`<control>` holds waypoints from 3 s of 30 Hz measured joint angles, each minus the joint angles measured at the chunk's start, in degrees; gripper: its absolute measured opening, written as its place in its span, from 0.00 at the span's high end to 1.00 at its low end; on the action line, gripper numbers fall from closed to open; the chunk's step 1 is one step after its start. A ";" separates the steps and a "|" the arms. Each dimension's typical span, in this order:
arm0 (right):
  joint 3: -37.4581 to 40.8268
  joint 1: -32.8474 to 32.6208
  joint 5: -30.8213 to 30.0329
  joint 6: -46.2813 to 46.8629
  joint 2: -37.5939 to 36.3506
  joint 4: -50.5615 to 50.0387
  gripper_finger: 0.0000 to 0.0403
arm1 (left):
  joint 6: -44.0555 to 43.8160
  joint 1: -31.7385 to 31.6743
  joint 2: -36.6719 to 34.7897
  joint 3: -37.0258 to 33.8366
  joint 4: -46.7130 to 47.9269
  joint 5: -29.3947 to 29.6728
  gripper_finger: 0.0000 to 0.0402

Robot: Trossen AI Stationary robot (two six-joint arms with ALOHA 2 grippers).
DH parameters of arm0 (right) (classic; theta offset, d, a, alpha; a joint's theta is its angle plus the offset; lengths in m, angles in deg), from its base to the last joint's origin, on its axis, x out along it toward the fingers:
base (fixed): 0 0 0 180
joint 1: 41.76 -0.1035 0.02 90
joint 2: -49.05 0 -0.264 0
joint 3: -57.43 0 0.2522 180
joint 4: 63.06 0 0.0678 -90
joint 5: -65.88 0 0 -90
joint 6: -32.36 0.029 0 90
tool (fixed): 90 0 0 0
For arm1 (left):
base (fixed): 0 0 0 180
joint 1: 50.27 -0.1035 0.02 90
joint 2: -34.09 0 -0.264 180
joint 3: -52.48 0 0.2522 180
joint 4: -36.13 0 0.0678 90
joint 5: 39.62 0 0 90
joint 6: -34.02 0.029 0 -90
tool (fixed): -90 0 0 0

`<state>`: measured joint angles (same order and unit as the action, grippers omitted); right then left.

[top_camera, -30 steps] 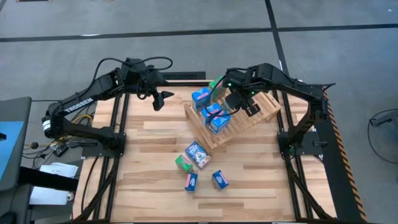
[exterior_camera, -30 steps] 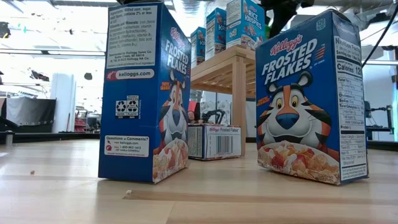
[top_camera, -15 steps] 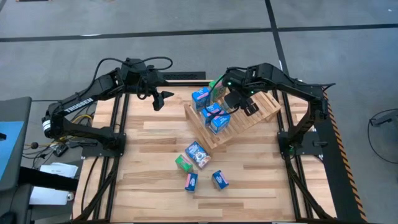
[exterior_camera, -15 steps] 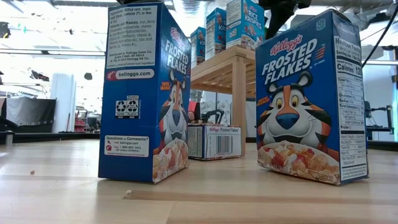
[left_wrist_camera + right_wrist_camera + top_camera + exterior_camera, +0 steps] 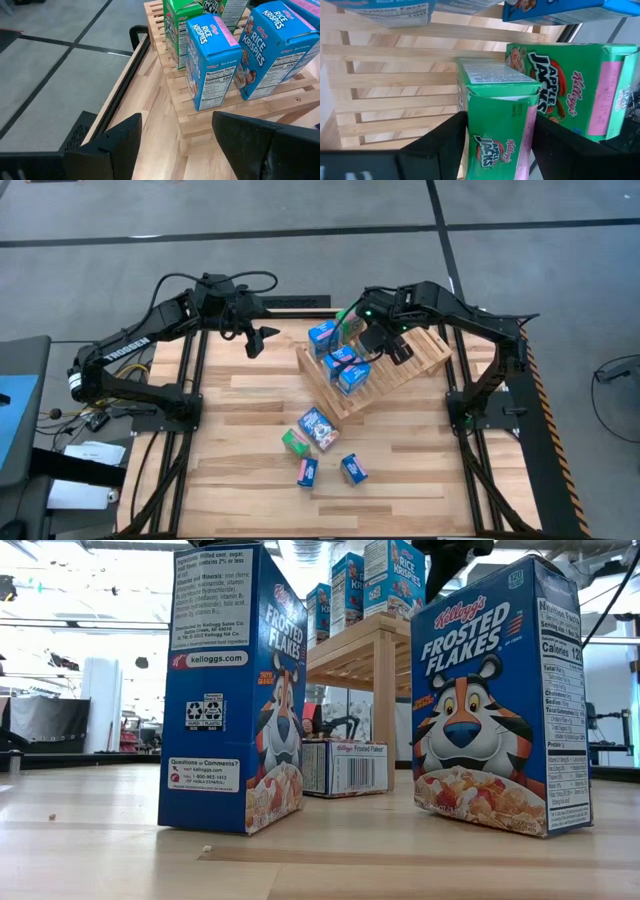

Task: Stack cereal on shelf
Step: Put the right green cereal box aligned with the other green cereal box on the shelf

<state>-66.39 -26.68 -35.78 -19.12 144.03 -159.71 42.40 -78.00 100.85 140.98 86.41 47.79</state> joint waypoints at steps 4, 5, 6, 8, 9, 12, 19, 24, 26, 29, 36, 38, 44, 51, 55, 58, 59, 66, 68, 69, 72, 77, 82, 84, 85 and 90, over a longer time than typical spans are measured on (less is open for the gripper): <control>0.00 -0.01 0.00 0.01 0.00 0.12 0.42 | 0.02 0.00 0.00 0.00 0.00 0.00 0.42; 0.00 -0.08 0.00 0.11 0.00 0.33 0.42 | 0.01 0.00 0.00 0.00 0.00 0.00 0.42; 0.00 -0.09 0.00 0.24 0.00 0.64 0.42 | 0.01 0.00 0.00 0.00 0.00 0.00 0.42; 0.00 -0.12 0.00 0.83 0.00 1.41 0.42 | 0.02 0.00 0.00 0.00 0.01 0.00 0.42; 0.00 -0.13 0.02 0.96 0.00 1.59 0.42 | 0.02 0.00 0.00 0.00 0.01 0.00 0.42; 0.00 -0.43 0.75 1.01 -0.02 1.51 0.42 | 0.02 0.00 0.00 0.00 0.01 0.00 0.42; 0.00 -0.62 1.10 0.65 -0.02 1.24 0.42 | 0.02 0.00 0.00 0.00 0.01 0.00 0.42; 0.00 -0.60 1.03 1.92 -0.02 1.46 0.42 | -0.02 0.00 0.00 0.01 0.02 0.00 0.42; 0.00 -0.60 1.03 1.92 -0.02 1.30 0.42 | -0.04 0.00 0.00 0.02 0.01 0.00 0.42; 0.00 -0.62 1.03 1.95 -0.04 0.95 0.42 | -0.07 0.00 0.00 0.00 0.00 0.00 0.42; 0.00 -0.82 -1.81 2.34 -0.07 1.08 0.39 | -0.13 0.00 0.00 0.00 0.02 0.00 0.42; 0.00 -0.82 -1.83 3.69 -0.07 1.23 0.37 | -0.24 0.00 0.00 0.00 0.01 -0.01 0.42; 0.00 -1.20 -1.91 5.60 -0.07 1.06 0.30 | -0.26 0.00 0.00 0.00 0.01 -0.01 0.42; 0.00 -1.19 -3.81 5.59 -0.07 1.21 0.29 | -0.24 0.00 0.00 0.00 0.01 0.00 0.42; 0.00 -1.16 -8.21 5.60 -0.07 1.16 0.29 | -0.24 0.00 0.00 0.00 0.00 0.00 0.42; -0.48 -1.16 -8.72 5.74 -0.07 0.63 0.29 | -0.24 0.00 0.00 0.00 0.00 0.00 0.42; -0.94 -1.16 -8.73 6.02 -0.07 0.49 0.29 | -0.24 0.00 0.00 0.00 0.00 0.00 0.42; -6.12 -1.16 -9.56 10.08 -0.11 -0.98 0.29 | -0.04 -0.01 0.00 0.01 0.02 0.00 0.42; -7.86 -0.85 -10.95 12.66 -0.11 -3.04 0.29 | 0.00 -0.01 0.00 0.00 0.02 0.01 0.42; -8.70 -0.64 -11.78 14.71 -0.11 -4.41 0.29 | -0.01 -0.02 0.00 0.00 0.02 0.09 0.42; -10.09 0.08 -11.82 23.46 -0.19 -7.42 0.29 | 0.00 -0.02 0.00 0.00 0.02 0.33 0.42; -10.16 -1.46 -3.65 31.77 -2.39 -7.17 0.37 | 0.00 -0.02 0.00 0.00 0.04 0.47 0.42; -10.02 -2.91 -1.47 38.94 -4.12 -7.14 0.60 | 0.87 -0.02 0.00 0.00 0.04 1.88 0.42; -8.91 -2.93 -0.33 43.45 -5.08 -7.10 0.71 | 0.89 -0.02 0.00 0.00 0.04 1.97 0.42; -8.04 -3.01 -0.07 45.32 -5.48 -7.13 0.77 | 0.88 -0.02 0.00 0.00 0.04 1.97 0.42; -0.58 -3.05 0.13 48.78 -6.79 -7.08 0.97 | 0.90 -0.02 0.00 0.00 0.04 1.97 0.42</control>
<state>-66.97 -29.73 -35.65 29.65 137.24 -166.79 43.30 -78.02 100.85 140.98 86.45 49.75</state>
